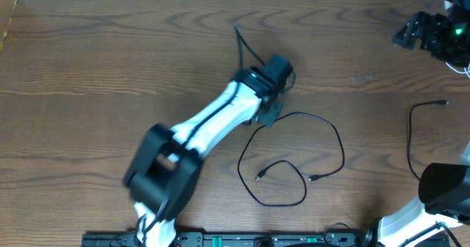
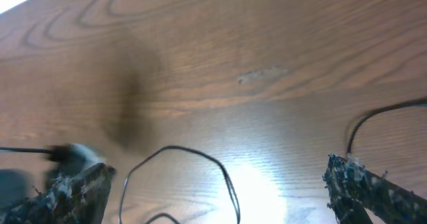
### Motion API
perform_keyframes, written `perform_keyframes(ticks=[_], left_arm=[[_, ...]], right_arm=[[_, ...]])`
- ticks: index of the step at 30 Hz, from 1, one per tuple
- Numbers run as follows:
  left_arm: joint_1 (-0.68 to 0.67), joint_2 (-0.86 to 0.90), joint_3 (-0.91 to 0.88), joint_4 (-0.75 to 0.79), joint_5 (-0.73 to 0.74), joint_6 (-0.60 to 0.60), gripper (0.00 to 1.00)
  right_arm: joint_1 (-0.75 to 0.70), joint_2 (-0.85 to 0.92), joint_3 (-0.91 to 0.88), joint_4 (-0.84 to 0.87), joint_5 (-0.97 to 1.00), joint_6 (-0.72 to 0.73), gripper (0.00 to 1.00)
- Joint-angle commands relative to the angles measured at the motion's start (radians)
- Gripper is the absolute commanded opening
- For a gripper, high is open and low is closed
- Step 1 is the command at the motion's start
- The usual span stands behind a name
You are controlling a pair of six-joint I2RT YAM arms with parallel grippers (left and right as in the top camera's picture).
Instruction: Untangle cables
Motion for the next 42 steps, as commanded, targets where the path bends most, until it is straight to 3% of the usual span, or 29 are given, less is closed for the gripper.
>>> perform_keyframes(ticks=[1,9,14,22,29,38,42], left_arm=[[0.002,-0.182,0.067,0.011,-0.009,-0.068,0.07],[0.012,-0.351,0.067,-0.003,-0.006,-0.089,0.07],[0.068,-0.359,0.067,-0.061,-0.006,-0.189,0.08],[0.236,-0.36,0.067,-0.129,0.013,-0.265,0.08],[0.335,-0.36,0.067,-0.172,0.039,-0.264,0.08],[0.386,-0.36,0.067,-0.191,0.039,-0.264,0.08],[0.402,-0.36,0.067,-0.19,0.039,-0.264,0.08]], right_arm=[[0.045,0.002,-0.022,-0.003,-0.025,-0.032,0.99],[0.145,0.002,-0.167,0.07,-0.032,-0.032,0.99],[0.224,0.002,-0.336,0.143,-0.032,-0.054,0.99],[0.402,0.002,-0.538,0.157,-0.073,-0.183,0.9],[0.578,0.001,-0.71,0.2,-0.023,-0.138,0.81],[0.807,-0.148,-0.981,0.457,0.053,-0.08,0.79],[0.916,-0.255,-1.111,0.612,0.055,-0.105,0.85]])
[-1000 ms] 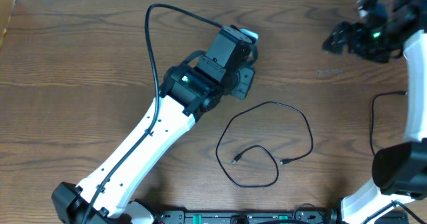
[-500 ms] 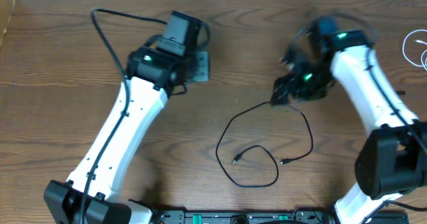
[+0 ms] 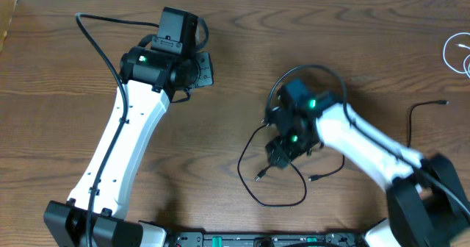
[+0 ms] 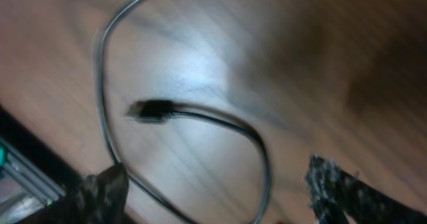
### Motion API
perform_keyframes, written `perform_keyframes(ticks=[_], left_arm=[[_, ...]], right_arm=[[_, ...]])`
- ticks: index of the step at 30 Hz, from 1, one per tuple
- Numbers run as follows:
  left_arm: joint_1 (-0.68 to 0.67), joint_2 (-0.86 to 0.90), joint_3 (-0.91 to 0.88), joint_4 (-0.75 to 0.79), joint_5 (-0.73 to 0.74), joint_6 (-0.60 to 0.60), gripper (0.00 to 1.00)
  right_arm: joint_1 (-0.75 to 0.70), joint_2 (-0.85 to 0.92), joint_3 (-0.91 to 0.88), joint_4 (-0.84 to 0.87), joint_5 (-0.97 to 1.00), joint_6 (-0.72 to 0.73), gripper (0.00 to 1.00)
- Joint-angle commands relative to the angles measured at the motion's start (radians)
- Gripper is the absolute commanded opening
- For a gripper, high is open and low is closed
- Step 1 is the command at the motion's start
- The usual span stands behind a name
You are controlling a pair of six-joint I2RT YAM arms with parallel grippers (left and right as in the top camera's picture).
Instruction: Untangle cables
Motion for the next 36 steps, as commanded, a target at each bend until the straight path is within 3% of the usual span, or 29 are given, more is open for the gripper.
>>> perform_keyframes(ticks=[1,9,15,24,30,36], left_arm=[[0.017,0.004,-0.005,-0.001,0.003,-0.004,0.08],[0.02,0.004,-0.005,-0.003,0.003,-0.004,0.09],[0.019,0.004,-0.005,-0.002,0.004,-0.005,0.09],[0.019,0.004,-0.005,-0.002,0.004,-0.005,0.12],[0.019,0.004,-0.005,-0.002,0.004,-0.005,0.12],[0.019,0.004,-0.005,-0.002,0.004,-0.005,0.12]], right_arm=[[0.076,-0.085,-0.077,0.077,0.006,-0.027,0.86],[0.168,-0.054,-0.189,0.24,0.054,-0.151,0.85],[0.166,-0.042,-0.195,0.272,0.095,-0.185,0.8],[0.166,-0.031,-0.231,0.29,0.073,-0.373,0.73],[0.166,-0.031,-0.266,0.336,0.075,-0.389,0.7],[0.164,-0.031,-0.323,0.426,0.085,-0.421,0.61]])
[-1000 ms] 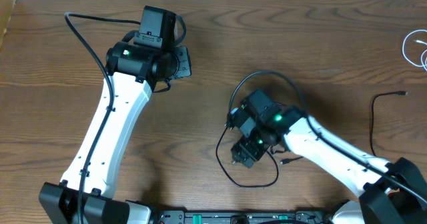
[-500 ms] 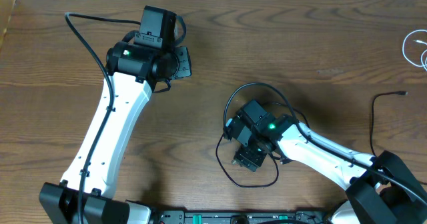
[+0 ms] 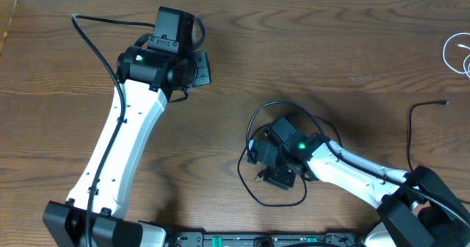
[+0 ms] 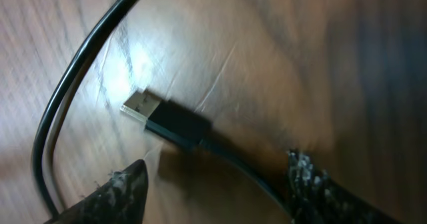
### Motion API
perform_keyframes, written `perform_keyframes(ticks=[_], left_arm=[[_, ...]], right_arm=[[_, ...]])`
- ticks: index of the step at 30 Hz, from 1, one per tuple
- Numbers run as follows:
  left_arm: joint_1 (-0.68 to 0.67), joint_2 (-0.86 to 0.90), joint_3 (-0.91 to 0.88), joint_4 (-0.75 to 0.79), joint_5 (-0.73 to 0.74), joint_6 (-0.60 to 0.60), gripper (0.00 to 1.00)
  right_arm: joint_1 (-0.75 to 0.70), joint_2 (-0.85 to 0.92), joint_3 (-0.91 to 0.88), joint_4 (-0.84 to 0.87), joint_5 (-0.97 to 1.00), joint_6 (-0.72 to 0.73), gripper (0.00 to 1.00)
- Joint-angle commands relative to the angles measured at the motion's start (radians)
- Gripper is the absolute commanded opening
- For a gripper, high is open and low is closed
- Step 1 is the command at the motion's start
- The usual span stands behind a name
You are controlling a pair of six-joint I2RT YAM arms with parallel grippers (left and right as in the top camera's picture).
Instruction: Untangle cables
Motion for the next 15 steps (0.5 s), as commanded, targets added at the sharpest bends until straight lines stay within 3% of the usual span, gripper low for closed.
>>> perform_keyframes(ticks=[1,5,8,11,15], left_arm=[[0.005,0.004,-0.005,-0.003,-0.002,-0.002,0.13],[0.005,0.004,-0.005,-0.003,-0.002,-0.002,0.12],[0.005,0.004,-0.005,-0.003,-0.002,-0.002,0.13],[0.005,0.004,-0.005,-0.003,-0.002,-0.003,0.12],[0.005,0.004,-0.005,-0.003,-0.002,-0.003,0.12]], right_arm=[[0.0,0.011,-0.049,0.035,0.0,-0.03,0.61],[-0.004,0.011,-0.096,0.085,0.0,-0.03,0.61],[-0.012,0.011,-0.11,0.094,0.002,-0.029,0.54],[-0.018,0.011,-0.11,0.089,0.003,-0.018,0.45],[-0.019,0.011,-0.11,0.089,0.003,0.031,0.21]])
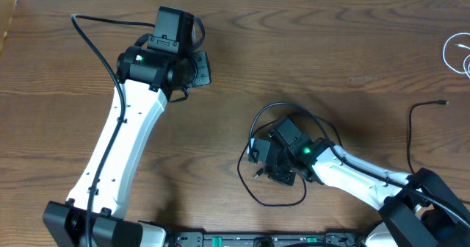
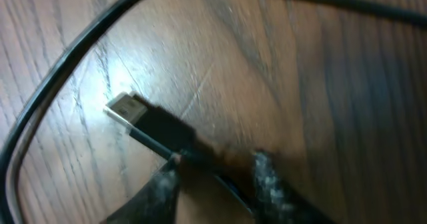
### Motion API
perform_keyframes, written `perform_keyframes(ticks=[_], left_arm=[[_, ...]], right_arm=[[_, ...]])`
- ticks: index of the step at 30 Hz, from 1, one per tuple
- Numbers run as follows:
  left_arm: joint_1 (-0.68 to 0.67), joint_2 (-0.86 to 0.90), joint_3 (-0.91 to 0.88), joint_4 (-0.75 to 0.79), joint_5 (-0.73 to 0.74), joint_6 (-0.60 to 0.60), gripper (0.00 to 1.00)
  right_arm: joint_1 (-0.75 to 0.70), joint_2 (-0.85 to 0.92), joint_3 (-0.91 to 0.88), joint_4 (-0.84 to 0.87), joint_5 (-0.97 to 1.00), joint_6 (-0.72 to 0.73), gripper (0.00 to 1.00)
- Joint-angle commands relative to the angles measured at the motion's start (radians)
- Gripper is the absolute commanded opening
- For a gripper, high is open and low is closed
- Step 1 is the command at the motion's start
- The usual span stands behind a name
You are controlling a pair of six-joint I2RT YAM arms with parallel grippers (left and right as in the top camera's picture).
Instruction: Untangle cables
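A black cable (image 1: 244, 183) lies in loops on the wooden table (image 1: 330, 48), low in the middle. My right gripper (image 1: 264, 172) is down on it. In the right wrist view its USB plug (image 2: 127, 109) lies flat, and the cord behind it runs between my right gripper's (image 2: 213, 174) blurred fingers (image 2: 165, 184). These stand close together, one touching the cord, with a gap left. My left gripper (image 1: 200, 69) is at the upper left; a long black cable (image 1: 94, 43) arcs beside that arm. Its jaws do not show.
A thin black cable (image 1: 410, 133) lies near the right edge, and a white cable (image 1: 455, 52) sits at the upper right corner. A black rail (image 1: 257, 240) runs along the front edge. A wooden edge (image 1: 7, 19) shows at the far left.
My right gripper's fingers have drawn much closer together around the cord just behind the USB plug. The right arm shifted slightly. The left arm stayed put.
First my left arm reached to the table's middle onto a cable while the right arm stayed at the right edge. Then the left arm stood at the upper left beside a long cable, and the right gripper hovered open over the loops. It came down over the USB plug and narrowed.
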Motion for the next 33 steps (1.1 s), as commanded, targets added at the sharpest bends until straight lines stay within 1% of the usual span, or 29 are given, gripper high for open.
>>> perform_keyframes(ticks=[1,2,3,5,8,10,13,16,21,26,30,33], left_arm=[[0.005,0.004,-0.005,-0.003,-0.002,-0.003,0.12],[0.005,0.004,-0.005,-0.003,-0.002,-0.003,0.13],[0.005,0.004,-0.005,-0.003,-0.002,-0.003,0.13],[0.005,0.004,-0.005,-0.003,0.01,-0.003,0.12],[0.005,0.005,-0.005,-0.003,0.041,-0.002,0.13],[0.005,0.005,-0.005,-0.003,0.043,-0.002,0.12],[0.005,0.005,-0.005,-0.003,0.044,-0.002,0.13],[0.003,0.005,-0.005,-0.003,0.044,-0.002,0.12],[0.003,0.005,-0.005,-0.004,0.051,-0.002,0.12],[-0.003,0.005,-0.007,-0.008,0.097,0.008,0.13],[-0.012,0.005,-0.019,0.006,0.102,0.045,0.13],[-0.011,0.005,-0.023,0.005,0.099,0.051,0.13]], right_arm=[[-0.002,0.032,-0.047,-0.029,0.003,0.058,0.13],[-0.002,0.032,-0.047,-0.029,0.003,0.072,0.04],[-0.002,0.032,-0.047,-0.029,0.003,0.087,0.01],[-0.002,0.032,-0.045,-0.028,0.003,0.131,0.01],[-0.003,0.032,-0.028,-0.029,0.007,0.238,0.01],[-0.013,0.029,0.008,-0.047,0.054,0.351,0.01],[-0.048,0.022,0.105,-0.123,0.09,0.476,0.01],[-0.1,0.019,0.231,-0.223,0.089,0.534,0.01],[-0.189,0.019,0.457,-0.393,0.067,0.54,0.01],[-0.259,0.019,0.639,-0.506,0.024,0.541,0.01],[-0.287,0.019,0.707,-0.538,0.025,0.53,0.01],[-0.289,0.026,0.699,-0.573,0.021,0.461,0.01]])
